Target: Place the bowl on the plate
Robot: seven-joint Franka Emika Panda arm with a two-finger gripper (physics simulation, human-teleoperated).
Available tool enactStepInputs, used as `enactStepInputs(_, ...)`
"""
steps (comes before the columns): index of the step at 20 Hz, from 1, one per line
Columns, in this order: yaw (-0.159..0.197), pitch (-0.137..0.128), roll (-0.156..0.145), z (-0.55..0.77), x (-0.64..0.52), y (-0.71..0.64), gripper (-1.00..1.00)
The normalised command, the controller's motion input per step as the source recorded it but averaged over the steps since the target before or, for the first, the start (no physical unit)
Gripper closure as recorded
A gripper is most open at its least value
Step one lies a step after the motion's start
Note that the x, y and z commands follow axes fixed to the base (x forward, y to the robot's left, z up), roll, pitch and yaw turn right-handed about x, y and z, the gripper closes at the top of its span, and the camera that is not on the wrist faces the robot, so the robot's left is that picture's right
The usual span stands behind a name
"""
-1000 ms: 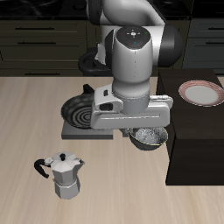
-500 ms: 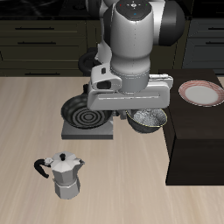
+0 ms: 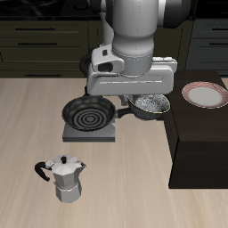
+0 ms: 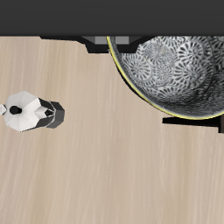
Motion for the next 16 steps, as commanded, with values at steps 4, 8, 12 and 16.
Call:
enactStepInputs(4, 0.029, -0.020, 0.005, 0.22, -0.25, -0.04, 1.00)
enactStepInputs(8, 0.005, -0.024, -0.043, 0.20, -0.16, -0.08, 1.00)
enactStepInputs(12, -0.005, -0.004, 0.013, 0.17, -0.23, 0.01, 1.00)
enactStepInputs(16, -0.002, -0.024, 0.016, 0.13, -0.24, 0.08, 1.00)
